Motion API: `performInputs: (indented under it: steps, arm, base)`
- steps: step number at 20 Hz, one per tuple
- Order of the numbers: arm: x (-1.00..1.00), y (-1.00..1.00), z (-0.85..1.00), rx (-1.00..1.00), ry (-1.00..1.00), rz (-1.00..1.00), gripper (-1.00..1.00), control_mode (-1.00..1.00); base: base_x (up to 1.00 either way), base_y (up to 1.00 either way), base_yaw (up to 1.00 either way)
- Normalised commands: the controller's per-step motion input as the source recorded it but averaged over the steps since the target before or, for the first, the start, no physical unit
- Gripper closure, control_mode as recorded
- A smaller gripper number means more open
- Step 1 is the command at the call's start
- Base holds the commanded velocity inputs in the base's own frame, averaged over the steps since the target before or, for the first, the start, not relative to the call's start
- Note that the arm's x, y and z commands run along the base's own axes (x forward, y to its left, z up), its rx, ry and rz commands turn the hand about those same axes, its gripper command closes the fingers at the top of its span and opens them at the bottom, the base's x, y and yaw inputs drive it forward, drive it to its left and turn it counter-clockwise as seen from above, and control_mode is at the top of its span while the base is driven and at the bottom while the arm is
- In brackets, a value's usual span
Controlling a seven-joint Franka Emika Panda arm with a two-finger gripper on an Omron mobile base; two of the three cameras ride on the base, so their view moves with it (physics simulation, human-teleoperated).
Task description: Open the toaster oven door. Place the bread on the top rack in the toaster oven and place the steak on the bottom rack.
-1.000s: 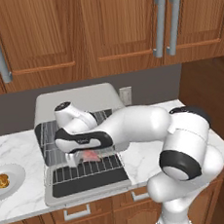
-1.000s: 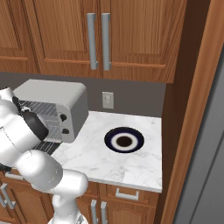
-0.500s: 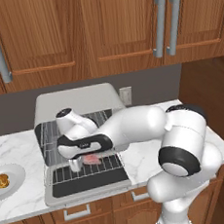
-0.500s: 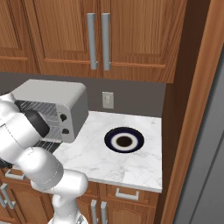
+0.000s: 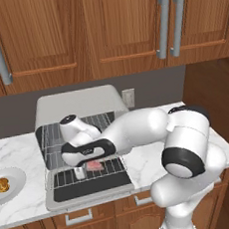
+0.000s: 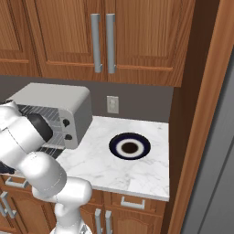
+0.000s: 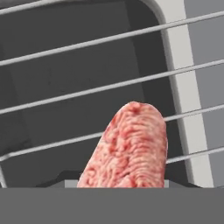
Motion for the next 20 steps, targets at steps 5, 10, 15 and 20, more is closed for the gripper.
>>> performInputs:
  steps: [5,10,15,20]
  arm:
    - [0.00,0.00,-0.14,0.04,0.00,0.09,1.00,-1.00]
    - [0.00,0.00,-0.12,0.03,0.00,0.09,1.00,-1.00]
    - [-0.02,0.01,-0.15,0.03,0.00,0.07,1.00,-1.00]
    - [-0.01,0.00,-0.07,0.01,0.00,0.06,-1.00,-1.00]
  base:
    - [0.00,0.00,0.00]
    - [0.00,0.00,0.00]
    - [0.00,0.00,0.00]
    - [0.00,0.00,0.00]
